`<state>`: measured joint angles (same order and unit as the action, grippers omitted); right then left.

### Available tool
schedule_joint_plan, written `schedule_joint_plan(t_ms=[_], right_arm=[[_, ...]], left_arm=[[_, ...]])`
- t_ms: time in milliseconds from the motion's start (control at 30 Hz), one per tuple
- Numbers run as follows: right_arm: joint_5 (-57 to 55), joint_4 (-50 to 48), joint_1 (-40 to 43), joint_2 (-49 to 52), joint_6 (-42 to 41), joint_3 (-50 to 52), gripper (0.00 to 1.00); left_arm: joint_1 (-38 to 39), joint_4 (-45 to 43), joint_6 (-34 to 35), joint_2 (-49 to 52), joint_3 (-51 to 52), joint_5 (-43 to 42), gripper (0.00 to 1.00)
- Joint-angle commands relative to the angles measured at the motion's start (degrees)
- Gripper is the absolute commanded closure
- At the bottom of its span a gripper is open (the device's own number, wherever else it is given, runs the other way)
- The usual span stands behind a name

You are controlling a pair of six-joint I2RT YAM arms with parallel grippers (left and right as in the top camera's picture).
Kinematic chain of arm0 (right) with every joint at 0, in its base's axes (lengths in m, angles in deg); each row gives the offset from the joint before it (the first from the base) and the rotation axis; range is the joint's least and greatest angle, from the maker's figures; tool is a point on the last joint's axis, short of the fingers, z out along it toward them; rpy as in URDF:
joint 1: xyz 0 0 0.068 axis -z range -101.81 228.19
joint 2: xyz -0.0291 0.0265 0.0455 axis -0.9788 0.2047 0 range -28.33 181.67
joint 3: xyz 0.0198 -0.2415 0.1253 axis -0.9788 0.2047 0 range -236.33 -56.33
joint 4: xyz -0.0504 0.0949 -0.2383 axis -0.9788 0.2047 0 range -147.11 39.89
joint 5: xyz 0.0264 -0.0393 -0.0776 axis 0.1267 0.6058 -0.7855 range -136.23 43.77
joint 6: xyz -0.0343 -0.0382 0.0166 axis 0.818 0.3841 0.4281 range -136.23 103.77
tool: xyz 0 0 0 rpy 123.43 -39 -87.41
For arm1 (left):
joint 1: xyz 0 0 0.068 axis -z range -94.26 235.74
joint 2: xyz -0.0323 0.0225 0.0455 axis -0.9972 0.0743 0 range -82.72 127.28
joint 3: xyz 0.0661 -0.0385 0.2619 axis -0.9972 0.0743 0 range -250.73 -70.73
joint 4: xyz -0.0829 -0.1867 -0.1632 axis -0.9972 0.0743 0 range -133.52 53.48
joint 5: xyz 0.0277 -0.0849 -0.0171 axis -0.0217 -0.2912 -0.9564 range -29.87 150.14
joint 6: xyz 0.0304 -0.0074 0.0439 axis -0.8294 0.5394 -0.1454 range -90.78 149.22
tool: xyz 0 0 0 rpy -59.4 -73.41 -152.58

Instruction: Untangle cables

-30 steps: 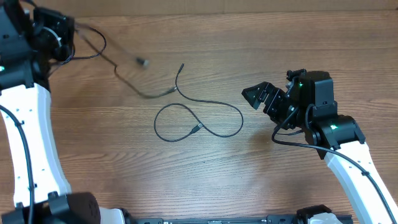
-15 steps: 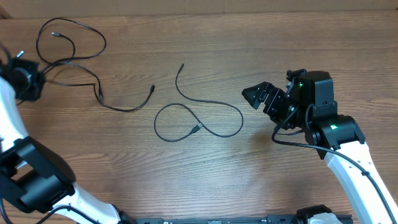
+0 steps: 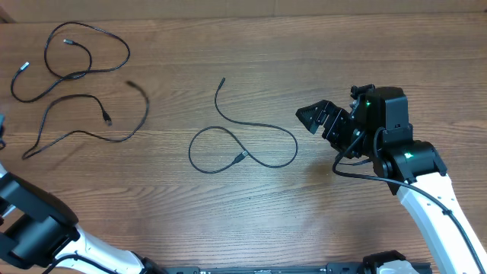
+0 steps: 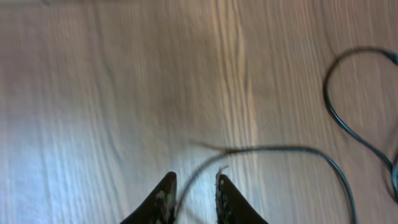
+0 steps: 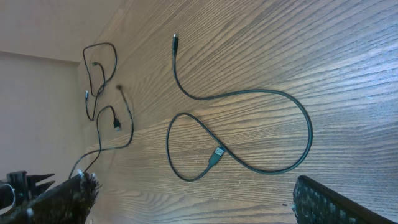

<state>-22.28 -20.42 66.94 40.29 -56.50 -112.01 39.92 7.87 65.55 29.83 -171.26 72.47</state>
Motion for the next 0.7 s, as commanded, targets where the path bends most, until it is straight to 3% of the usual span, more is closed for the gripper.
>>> schedule_joint_plan(t_ms=[0, 67, 200, 400, 667], right_arm=[[-0.6, -0.1, 0.1, -0.7, 0.3, -0.2, 0.00], [-0.6, -0.1, 0.1, -0.7, 0.3, -0.2, 0.00], [-0.6, -0.1, 0.1, -0.7, 0.3, -0.2, 0.00], [-0.6, -0.1, 0.1, -0.7, 0.3, -0.2, 0.00], [-0.6, -0.1, 0.1, -0.7, 0.3, -0.2, 0.00]], left_arm=[[-0.4, -0.2, -4.7, 2.0, -0.8, -0.8, 0.69], [-0.3, 0.0, -7.0, 2.9, -0.8, -6.7, 0.67], [0.6, 1.7, -8.1, 5.1, -0.7, -16.1, 0.50], [2.6, 5.5, -11.0, 7.2, -0.7, -16.8, 0.28], [2.9, 11.3, -11.0, 10.0, -0.7, -7.1, 0.30]])
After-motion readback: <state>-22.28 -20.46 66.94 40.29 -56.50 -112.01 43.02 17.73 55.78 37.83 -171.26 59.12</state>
